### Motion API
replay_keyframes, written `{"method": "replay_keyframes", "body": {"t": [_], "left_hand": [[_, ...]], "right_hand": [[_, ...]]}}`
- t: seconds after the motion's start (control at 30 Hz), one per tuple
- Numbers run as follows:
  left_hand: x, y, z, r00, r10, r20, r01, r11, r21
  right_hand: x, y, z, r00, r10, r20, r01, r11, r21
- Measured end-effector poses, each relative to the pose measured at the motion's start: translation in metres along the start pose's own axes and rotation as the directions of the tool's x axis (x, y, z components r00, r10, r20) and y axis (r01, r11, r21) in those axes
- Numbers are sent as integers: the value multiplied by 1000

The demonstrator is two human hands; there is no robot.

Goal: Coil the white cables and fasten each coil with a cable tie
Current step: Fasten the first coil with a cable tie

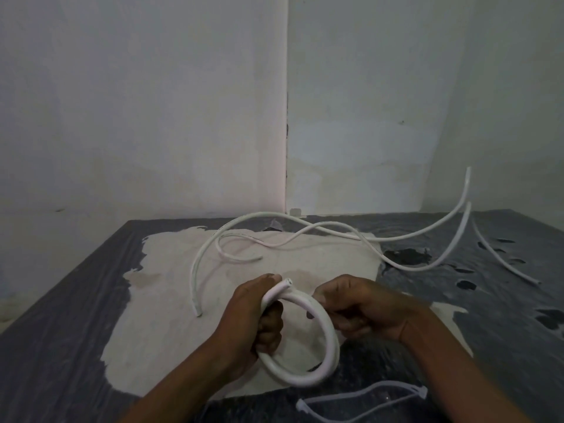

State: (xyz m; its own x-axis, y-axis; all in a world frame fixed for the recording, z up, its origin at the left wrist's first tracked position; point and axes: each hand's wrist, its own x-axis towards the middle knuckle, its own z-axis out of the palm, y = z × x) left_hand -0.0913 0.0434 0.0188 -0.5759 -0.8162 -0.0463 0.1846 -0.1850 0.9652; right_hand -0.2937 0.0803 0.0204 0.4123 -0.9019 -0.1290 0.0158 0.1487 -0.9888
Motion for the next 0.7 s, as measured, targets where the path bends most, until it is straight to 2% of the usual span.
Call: {"method": "replay_keyframes", "body": {"t": [0.17, 0.23, 0.3, 0.4, 0.5, 0.57, 0.7], "left_hand": [[0, 0, -2, 999, 5, 32, -3, 997, -76], [1, -2, -3, 999, -4, 34, 7, 996, -88], [1, -2, -2, 999, -28, 21, 30, 994, -101], [0, -1, 0, 999, -47, -13, 46, 996, -73], [3, -4, 1, 997, -57, -47, 55, 997, -47], [3, -4, 3, 996, -66, -52, 64, 997, -36], [4, -5, 1, 997, -72, -39, 71, 997, -31]], "right_hand": [[-7, -3, -6, 993, 49, -109, -61, 992, -114], [-7, 0, -5, 994, 96, -49, -102, 985, -139], [-5, 1, -3, 994, 111, 16, -109, 991, -77], [-1, 2, 1, 995, 39, 89, -43, 998, 44], [3, 2, 7, 990, -42, 137, 32, 997, 73], [5, 3, 13, 990, -100, 96, 90, 990, 105], [8, 4, 16, 992, -123, 22, 118, 980, 163]]}}
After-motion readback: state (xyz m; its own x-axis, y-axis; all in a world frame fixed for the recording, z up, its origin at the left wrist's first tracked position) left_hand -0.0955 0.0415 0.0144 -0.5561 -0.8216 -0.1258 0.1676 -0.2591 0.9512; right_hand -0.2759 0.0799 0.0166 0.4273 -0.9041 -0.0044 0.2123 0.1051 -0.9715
